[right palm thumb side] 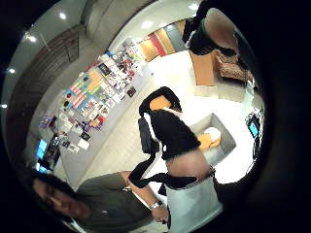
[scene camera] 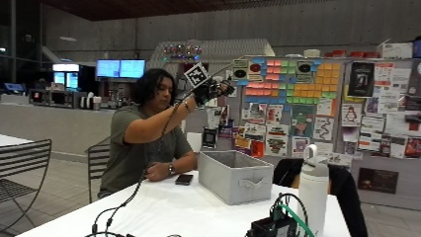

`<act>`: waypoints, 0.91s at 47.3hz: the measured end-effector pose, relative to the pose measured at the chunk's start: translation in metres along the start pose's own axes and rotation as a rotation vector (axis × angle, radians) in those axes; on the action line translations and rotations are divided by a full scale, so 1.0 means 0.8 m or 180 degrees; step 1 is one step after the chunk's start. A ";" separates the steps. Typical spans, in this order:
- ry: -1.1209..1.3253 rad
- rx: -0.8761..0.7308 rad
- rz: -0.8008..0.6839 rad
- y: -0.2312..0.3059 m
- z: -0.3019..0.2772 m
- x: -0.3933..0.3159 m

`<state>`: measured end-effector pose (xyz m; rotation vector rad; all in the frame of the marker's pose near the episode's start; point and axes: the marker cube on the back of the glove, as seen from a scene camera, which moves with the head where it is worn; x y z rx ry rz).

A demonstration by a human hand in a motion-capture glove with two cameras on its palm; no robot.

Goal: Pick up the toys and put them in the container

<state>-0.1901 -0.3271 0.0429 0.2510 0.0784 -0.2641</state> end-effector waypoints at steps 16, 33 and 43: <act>0.0376 -0.0685 0.0346 0.140 -0.039 0.021; 0.0508 -0.0990 0.1075 0.309 -0.029 0.066; 0.0507 -0.1128 0.1266 0.359 -0.009 0.079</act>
